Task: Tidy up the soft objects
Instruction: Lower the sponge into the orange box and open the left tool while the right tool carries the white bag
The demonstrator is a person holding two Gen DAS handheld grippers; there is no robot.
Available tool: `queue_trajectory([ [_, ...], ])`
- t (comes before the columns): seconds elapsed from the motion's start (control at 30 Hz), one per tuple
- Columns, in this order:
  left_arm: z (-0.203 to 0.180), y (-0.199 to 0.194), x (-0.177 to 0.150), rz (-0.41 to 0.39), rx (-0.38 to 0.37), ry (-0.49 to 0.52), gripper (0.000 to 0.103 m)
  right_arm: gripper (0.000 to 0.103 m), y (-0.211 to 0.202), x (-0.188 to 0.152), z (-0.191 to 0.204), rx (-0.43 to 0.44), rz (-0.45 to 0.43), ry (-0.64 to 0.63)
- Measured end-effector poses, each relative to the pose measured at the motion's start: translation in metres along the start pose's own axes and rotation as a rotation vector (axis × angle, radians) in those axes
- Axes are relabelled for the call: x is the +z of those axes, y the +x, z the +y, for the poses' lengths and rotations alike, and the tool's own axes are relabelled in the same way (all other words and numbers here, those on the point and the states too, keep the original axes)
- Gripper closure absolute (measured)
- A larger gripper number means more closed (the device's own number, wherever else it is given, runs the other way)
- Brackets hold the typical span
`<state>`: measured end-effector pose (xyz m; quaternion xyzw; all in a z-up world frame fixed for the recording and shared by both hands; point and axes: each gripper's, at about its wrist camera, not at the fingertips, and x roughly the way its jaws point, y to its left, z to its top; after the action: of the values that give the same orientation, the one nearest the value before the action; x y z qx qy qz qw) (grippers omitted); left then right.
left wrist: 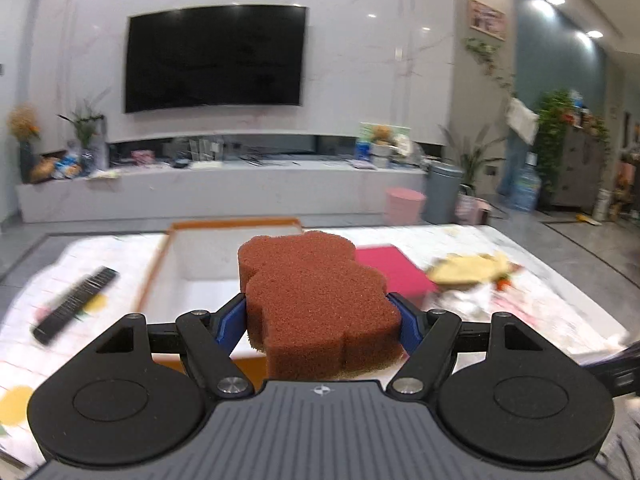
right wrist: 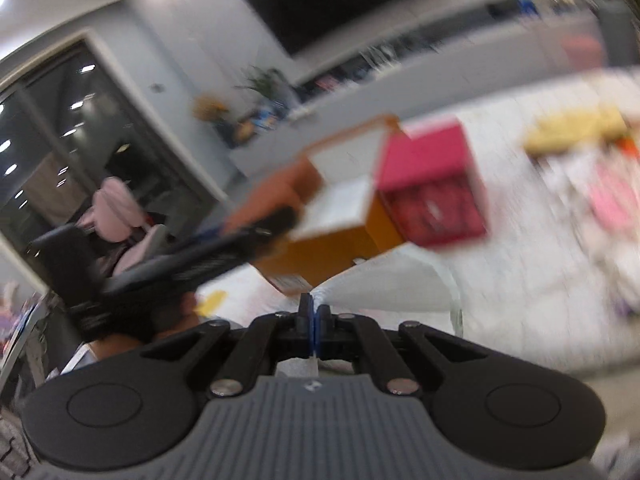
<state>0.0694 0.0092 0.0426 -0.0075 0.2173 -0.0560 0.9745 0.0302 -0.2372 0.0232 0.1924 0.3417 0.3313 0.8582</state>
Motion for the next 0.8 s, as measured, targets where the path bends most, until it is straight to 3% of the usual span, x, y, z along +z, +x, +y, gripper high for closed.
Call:
queue_trajectory([
  [0.27,0.045,0.037,0.021,0.018,0.068,-0.081,0.018,0.103,0.023,0.062,0.054,-0.024,-0.119,-0.183],
  [0.37,0.062,0.061,0.016,0.068,0.055,-0.074,0.018,0.103,0.042,0.082,0.064,-0.029,-0.144,-0.223],
  [0.43,0.076,0.07,0.008,0.109,0.084,-0.088,0.019,0.103,0.058,0.093,0.069,-0.06,-0.16,-0.248],
  [0.67,0.108,0.089,-0.018,0.189,0.048,-0.189,0.019,0.103,0.129,0.119,0.07,-0.084,-0.118,-0.284],
  [0.8,0.109,0.099,-0.022,0.23,0.068,-0.178,0.019,0.103,0.159,0.122,0.069,-0.108,-0.09,-0.313],
])
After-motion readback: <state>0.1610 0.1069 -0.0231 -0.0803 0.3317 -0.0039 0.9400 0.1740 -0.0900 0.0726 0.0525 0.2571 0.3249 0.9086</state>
